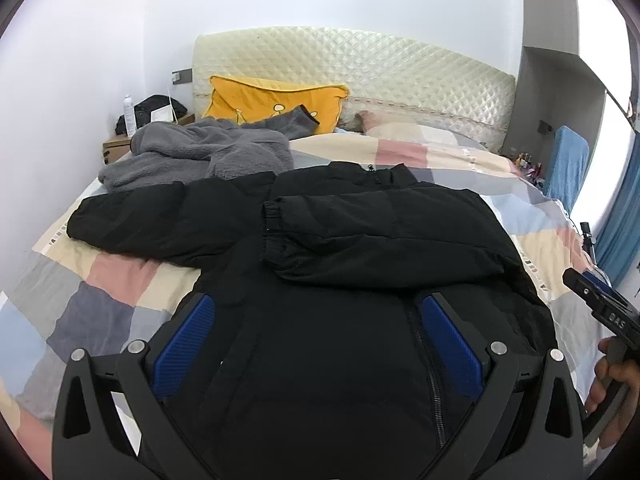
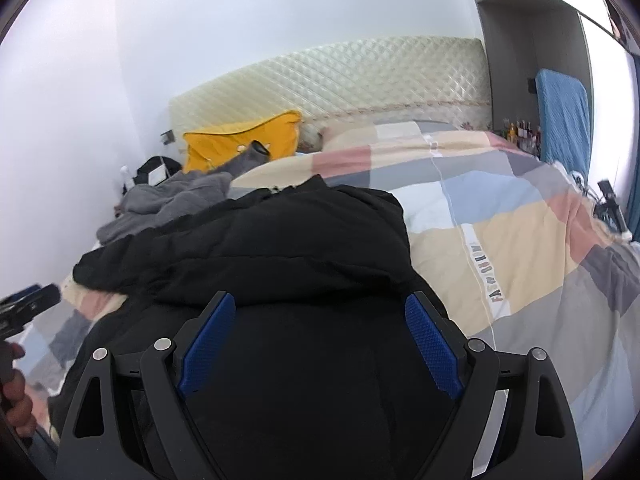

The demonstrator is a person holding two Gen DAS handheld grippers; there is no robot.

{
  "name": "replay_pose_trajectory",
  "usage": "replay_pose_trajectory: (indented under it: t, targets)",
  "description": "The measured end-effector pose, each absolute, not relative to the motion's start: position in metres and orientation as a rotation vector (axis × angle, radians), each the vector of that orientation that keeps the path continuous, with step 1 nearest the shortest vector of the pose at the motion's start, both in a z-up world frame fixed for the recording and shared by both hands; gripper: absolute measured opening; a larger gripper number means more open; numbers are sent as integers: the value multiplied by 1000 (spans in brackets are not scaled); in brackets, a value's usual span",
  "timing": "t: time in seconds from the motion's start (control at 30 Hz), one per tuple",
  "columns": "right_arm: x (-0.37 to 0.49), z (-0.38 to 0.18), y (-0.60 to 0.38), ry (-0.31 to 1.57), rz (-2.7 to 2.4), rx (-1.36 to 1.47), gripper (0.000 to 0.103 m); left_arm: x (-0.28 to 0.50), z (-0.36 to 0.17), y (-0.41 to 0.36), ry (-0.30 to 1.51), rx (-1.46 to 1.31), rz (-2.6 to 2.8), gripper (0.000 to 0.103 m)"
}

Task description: Fold large clothes

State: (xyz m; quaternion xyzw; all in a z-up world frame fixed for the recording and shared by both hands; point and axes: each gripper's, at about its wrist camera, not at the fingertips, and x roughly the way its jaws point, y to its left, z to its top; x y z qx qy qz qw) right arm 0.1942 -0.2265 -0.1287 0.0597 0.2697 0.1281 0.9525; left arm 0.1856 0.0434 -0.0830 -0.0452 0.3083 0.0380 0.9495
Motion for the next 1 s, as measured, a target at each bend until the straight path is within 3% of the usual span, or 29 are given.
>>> replay_pose_trajectory:
  t: [0.6,1.0]
  targets:
    - [107,-112,-195,440,306,49,89,133,-81,12,586,-68,11,103]
    - [69,-117,-214,421,242,70,97,125,-88,-4,585,-47,10,103]
